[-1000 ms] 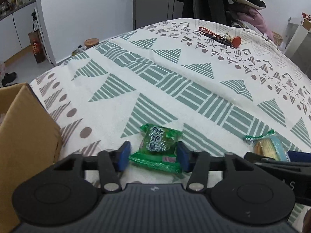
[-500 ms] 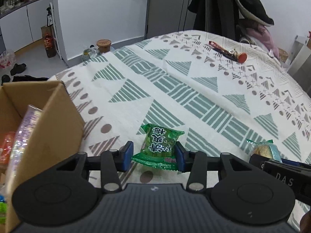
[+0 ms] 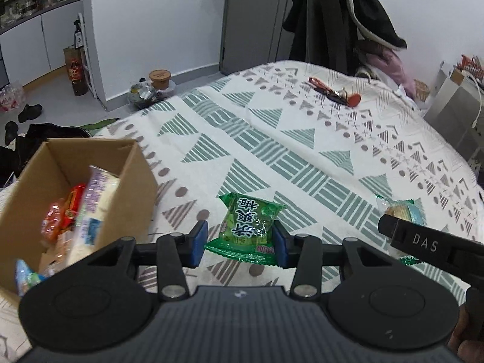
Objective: Organize snacks
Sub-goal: 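Carry both snacks over the cardboard box and open both tools to drop them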
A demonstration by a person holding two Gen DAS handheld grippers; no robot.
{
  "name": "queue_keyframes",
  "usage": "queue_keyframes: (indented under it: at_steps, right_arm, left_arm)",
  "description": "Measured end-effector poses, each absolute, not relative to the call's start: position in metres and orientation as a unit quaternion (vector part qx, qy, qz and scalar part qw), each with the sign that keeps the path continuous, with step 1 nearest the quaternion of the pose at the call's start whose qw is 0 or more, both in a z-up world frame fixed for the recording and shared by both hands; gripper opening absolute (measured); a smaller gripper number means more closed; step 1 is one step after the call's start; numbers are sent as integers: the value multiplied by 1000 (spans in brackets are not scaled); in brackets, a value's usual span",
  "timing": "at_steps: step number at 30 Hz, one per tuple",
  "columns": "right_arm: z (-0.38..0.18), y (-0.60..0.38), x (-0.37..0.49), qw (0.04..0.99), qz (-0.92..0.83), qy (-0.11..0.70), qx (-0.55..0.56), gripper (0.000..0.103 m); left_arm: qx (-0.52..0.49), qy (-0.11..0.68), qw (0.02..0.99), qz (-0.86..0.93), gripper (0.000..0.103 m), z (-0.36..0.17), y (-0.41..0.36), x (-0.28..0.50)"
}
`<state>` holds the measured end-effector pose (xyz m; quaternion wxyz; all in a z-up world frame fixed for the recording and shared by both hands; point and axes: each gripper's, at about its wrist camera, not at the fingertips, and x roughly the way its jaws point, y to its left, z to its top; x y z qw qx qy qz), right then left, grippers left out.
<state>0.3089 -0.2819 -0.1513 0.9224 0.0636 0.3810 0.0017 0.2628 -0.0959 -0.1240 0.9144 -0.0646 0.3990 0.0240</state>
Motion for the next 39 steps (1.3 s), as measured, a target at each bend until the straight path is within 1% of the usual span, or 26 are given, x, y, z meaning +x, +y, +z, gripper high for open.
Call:
queue_keyframes:
  at_steps: [16, 31, 39]
  right_arm:
    - [-93, -250, 251, 934, 39, 345, 85, 48]
    - [-57, -196, 218, 944, 78, 313, 75, 48]
    - [-50, -161, 213, 945, 96, 305, 62, 48]
  left_arm:
    - [-95, 362, 927, 24, 44, -59, -56, 210]
    - [-127, 335, 933, 40, 44, -24, 6, 172]
    - [-149, 330, 930, 60, 44, -20, 48, 163]
